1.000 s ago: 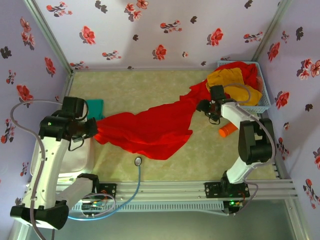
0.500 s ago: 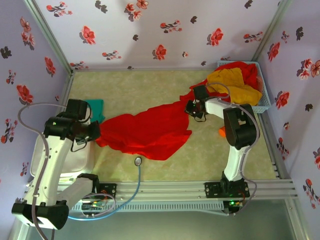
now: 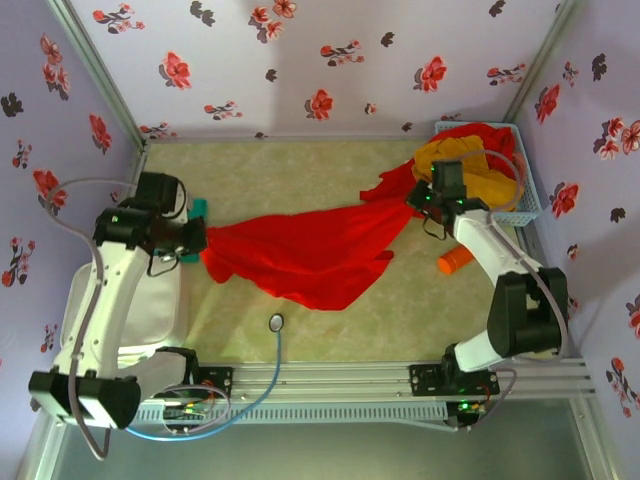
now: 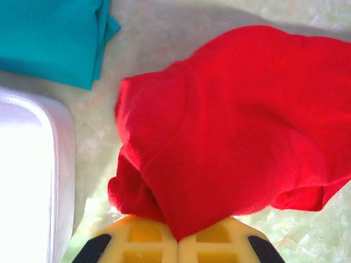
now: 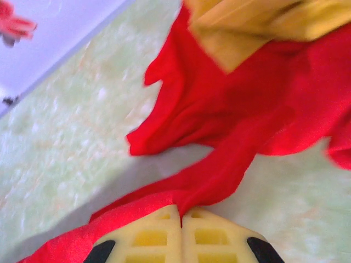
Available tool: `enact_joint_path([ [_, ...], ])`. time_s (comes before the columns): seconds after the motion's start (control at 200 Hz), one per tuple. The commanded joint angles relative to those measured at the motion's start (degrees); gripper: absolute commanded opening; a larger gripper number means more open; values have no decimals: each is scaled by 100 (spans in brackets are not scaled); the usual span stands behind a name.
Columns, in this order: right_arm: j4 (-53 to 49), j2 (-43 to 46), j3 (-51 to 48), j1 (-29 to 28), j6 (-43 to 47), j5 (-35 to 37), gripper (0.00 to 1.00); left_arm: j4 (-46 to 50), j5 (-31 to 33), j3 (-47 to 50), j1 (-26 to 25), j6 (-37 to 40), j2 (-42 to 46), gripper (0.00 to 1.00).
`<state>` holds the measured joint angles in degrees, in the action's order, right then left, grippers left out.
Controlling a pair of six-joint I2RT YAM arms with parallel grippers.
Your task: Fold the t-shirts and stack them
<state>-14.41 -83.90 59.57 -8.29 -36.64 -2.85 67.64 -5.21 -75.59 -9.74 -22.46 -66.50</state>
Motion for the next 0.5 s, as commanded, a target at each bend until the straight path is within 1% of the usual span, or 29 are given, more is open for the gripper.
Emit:
enact_joint_path([
  [0.0, -38, 223, -323, 177, -119, 377, 0, -199, -23, -576, 44, 395, -594, 0],
  [0.095, -149, 307, -364, 196, -80, 349, 0, -168, 127, -1090, 36, 523, -1219, 0],
  [0.24, -331, 412, -428, 230, 30, 575, 0, -195, 268, -1778, 32, 493, -1953, 0],
  [0.375, -377, 588, -457, 317, 128, 677, 0, -219, 280, -2144, 13, 494, -2330, 0],
  [0.495, -378, 693, -321, 470, 145, 628, 0, -207, 284, -2189, -9, 604, -2366, 0],
])
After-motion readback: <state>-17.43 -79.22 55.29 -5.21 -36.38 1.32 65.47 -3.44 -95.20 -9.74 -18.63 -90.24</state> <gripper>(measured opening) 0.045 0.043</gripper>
